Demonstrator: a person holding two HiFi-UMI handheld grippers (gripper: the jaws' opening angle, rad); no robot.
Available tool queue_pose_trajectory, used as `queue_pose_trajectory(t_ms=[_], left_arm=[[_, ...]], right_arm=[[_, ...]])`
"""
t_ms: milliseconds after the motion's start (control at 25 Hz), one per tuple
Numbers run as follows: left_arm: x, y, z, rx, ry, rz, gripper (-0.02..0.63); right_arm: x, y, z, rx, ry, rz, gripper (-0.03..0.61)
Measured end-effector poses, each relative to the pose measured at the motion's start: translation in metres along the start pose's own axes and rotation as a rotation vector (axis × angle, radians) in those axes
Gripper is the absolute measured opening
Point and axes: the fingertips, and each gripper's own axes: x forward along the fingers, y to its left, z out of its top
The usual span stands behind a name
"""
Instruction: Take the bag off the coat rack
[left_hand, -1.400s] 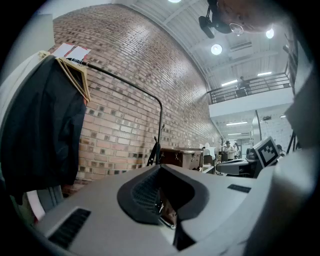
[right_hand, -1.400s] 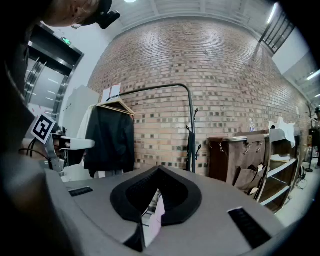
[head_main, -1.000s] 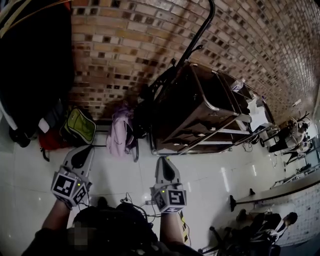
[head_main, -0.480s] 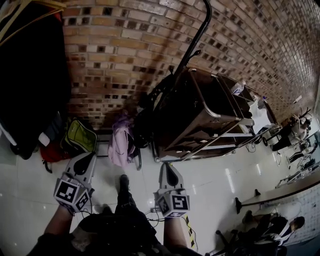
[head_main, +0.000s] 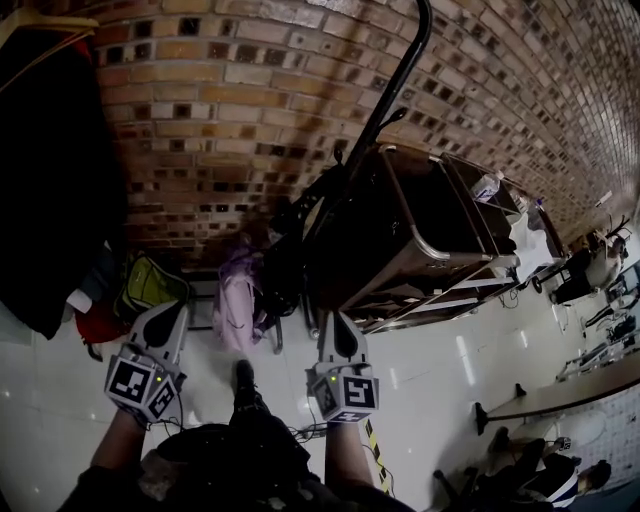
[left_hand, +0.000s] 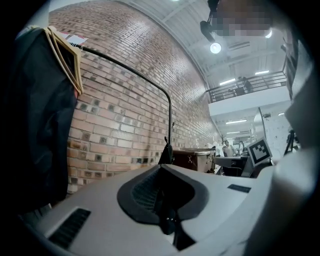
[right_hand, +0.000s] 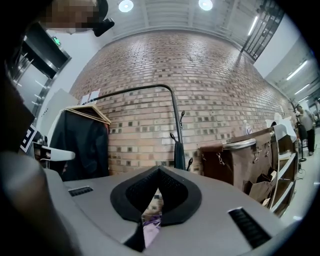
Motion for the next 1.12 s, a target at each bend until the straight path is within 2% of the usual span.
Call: queue_pose_trajectory(t_ms=[560, 800, 1120], left_arm=[[0.118, 0.032, 0.012, -0.007, 0.013, 0.021, 0.032], [0.159, 0.031, 0.018, 0.003, 0.016, 0.015, 0.034], [0.206, 0.036, 0.022, 0.028, 0.013, 0.035, 0.034]], right_arm=[[0.115, -0.059, 0.003, -0.011, 0.017, 0.029, 0.029], [0.151, -0.08, -0.002, 0.011, 0.038, 0.058, 0.066], [0.201, -0.098, -0.014, 0.012, 0.065, 0.147, 0.141]])
